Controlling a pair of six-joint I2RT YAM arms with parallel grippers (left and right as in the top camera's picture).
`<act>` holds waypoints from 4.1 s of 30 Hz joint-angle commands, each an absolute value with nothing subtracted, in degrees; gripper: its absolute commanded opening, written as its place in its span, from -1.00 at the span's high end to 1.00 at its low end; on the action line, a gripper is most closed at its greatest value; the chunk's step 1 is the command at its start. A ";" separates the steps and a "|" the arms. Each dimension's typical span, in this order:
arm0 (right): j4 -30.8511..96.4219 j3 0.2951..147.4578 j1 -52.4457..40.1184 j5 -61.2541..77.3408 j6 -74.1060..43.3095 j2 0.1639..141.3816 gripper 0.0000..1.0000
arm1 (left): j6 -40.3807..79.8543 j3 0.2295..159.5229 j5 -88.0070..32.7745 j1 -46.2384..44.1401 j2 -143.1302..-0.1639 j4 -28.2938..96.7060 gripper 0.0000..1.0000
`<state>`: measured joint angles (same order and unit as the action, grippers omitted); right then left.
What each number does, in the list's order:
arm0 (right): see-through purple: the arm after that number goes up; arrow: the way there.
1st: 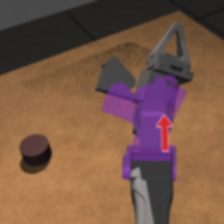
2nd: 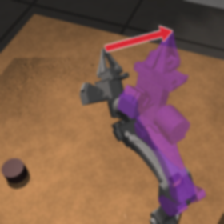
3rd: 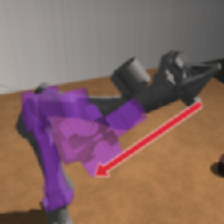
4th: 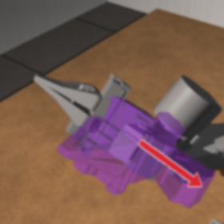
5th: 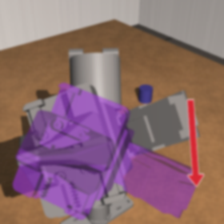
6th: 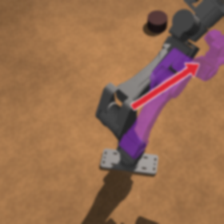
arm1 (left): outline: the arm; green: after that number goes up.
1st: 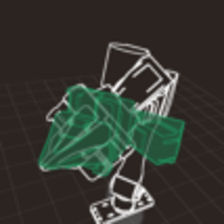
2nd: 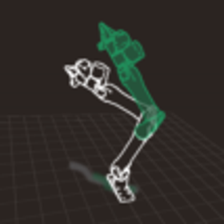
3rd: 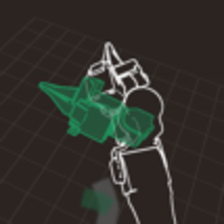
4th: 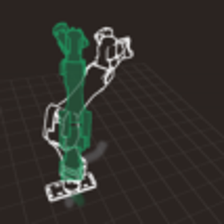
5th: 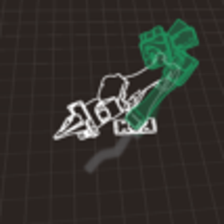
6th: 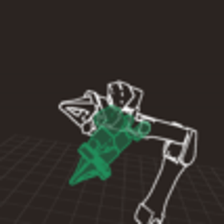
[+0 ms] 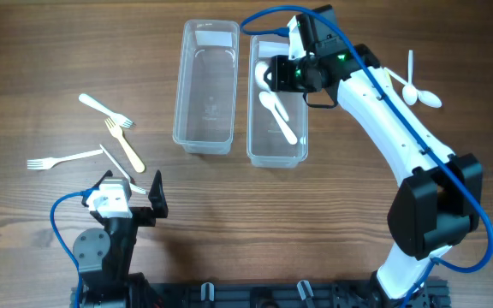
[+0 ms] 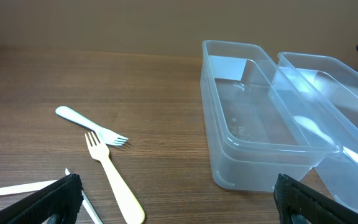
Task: Pack container
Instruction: 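Place the white spoon into the right container and open the gripper, then grasp a white spoon from the pile with the right gripper, then drop the white spoon into the right container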
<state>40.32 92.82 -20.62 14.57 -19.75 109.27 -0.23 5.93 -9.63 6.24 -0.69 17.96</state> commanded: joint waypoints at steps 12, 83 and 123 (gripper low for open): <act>50.09 93.36 -8.38 -2.79 -7.81 108.31 -0.46 | -1.28 5.58 -9.50 5.85 -0.27 17.78 -1.00; 40.80 93.01 -8.38 16.36 -13.67 102.78 0.92 | -1.28 5.58 -9.52 5.85 -0.27 17.78 -0.99; 47.13 86.26 6.17 1.32 13.76 103.72 -0.13 | -1.28 5.58 -9.50 5.85 -0.27 17.78 -0.99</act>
<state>49.01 90.08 3.81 2.26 2.22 103.90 -0.23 5.93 -9.63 6.24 -0.69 17.96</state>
